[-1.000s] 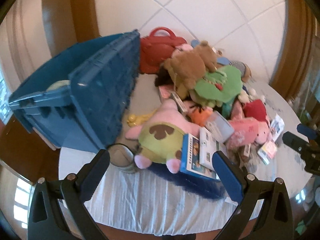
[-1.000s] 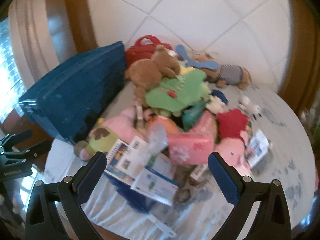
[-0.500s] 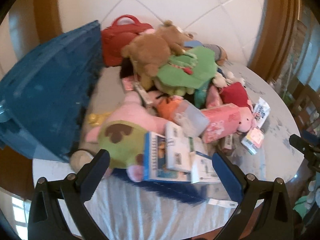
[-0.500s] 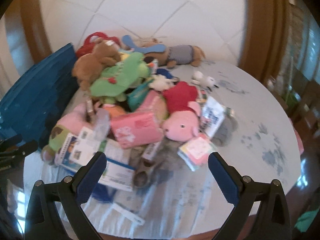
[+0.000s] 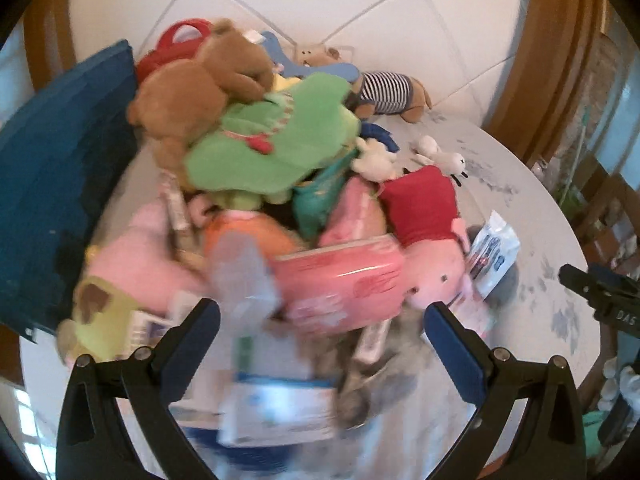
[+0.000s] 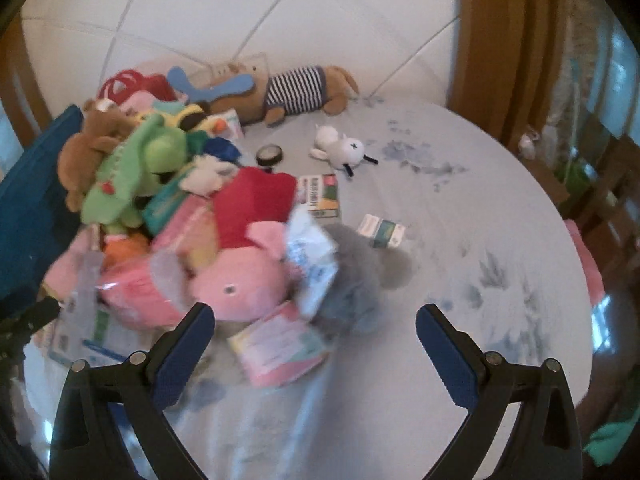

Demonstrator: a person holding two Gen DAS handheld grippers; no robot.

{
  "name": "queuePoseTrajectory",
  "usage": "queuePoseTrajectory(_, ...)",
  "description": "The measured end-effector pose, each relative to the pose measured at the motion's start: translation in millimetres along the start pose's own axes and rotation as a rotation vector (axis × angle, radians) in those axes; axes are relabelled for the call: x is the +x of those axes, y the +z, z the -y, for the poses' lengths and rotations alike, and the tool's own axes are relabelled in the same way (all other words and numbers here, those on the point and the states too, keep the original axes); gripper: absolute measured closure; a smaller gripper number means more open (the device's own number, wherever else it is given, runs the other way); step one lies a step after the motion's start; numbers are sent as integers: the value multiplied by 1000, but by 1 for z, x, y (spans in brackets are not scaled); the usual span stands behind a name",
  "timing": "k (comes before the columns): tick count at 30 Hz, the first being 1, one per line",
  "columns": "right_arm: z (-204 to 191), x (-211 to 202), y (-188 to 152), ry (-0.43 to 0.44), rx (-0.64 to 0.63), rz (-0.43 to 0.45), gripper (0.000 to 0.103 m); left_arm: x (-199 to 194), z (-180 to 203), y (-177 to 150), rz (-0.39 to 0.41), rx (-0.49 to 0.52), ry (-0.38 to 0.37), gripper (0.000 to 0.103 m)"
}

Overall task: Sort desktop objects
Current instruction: 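Withdraw both grippers from the crate back toward the heap, then grasp the pink Kotex pad pack with left gripper while right grasps white wipes packet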

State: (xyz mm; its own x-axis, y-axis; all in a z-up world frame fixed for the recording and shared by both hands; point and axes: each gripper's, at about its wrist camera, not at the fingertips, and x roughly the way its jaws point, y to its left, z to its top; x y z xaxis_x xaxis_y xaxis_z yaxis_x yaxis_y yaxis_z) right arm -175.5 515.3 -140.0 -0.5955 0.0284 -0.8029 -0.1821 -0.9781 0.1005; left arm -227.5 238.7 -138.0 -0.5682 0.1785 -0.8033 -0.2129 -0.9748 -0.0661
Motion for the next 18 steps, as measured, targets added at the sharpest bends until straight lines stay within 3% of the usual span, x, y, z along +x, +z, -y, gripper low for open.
queuePoseTrajectory(4,32,35,16,61,-34,-68,14,25,30,1,-52,-37,33,0)
queuePoseTrajectory(9,30,70,25,136,-116,-134,34,49,44,0,-113,-73,73,0)
queuePoseTrajectory(14,20,96,31,165,-148,-149,35,66,56,-4,-141,-61,60,0)
queuePoseTrajectory(18,15,110,36,157,-167,-146,29,80,78,-10,-166,-38,29,0)
